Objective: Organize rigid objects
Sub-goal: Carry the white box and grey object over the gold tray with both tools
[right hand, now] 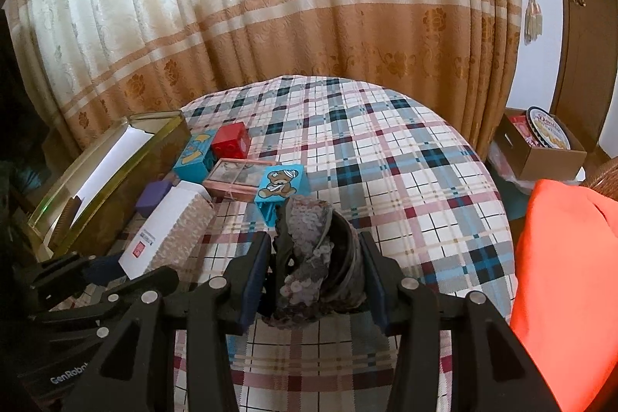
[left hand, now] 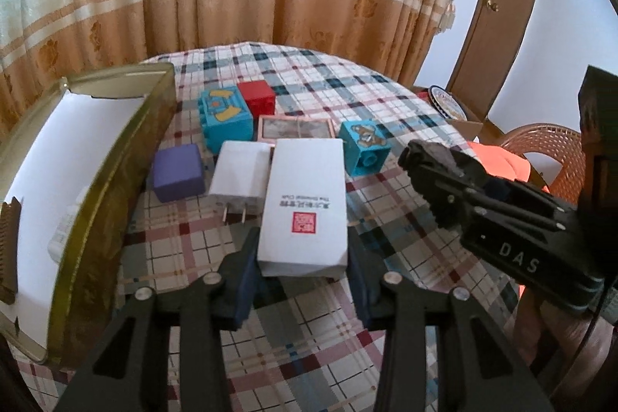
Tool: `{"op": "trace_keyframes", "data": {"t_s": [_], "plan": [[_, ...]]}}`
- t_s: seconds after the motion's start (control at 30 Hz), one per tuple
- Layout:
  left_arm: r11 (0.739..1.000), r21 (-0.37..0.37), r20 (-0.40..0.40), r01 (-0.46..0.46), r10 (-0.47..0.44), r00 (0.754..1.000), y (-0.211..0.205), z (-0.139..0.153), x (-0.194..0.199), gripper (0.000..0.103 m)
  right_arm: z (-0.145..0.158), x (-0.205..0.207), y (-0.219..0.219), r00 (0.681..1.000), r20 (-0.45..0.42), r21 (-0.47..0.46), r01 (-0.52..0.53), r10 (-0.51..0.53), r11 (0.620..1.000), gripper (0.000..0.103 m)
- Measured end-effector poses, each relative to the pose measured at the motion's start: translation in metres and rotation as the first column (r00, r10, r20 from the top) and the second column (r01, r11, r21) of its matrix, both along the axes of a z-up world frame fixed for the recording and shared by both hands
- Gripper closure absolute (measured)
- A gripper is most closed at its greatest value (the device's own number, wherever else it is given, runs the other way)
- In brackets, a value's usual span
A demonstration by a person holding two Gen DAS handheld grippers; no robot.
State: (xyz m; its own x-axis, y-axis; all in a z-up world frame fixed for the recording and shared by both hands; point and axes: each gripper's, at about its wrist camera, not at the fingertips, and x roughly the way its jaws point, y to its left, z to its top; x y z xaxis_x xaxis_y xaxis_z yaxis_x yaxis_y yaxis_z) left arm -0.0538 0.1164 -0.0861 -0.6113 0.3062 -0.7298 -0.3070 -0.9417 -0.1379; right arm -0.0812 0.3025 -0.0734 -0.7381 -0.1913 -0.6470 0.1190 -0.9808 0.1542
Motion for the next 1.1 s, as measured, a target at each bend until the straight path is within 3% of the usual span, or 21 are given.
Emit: {"op": "trace_keyframes", "data": {"t_s": [1.1], "plan": [[0.999, -0.008, -0.127, -0.042, 0.041, 0.991, -0.025, 0.033, 0.008, 0.063, 0.021, 0.001, -0.024, 0.997, -0.039, 0.015, -0.059, 0.060, 0.998, 0.055]]}}
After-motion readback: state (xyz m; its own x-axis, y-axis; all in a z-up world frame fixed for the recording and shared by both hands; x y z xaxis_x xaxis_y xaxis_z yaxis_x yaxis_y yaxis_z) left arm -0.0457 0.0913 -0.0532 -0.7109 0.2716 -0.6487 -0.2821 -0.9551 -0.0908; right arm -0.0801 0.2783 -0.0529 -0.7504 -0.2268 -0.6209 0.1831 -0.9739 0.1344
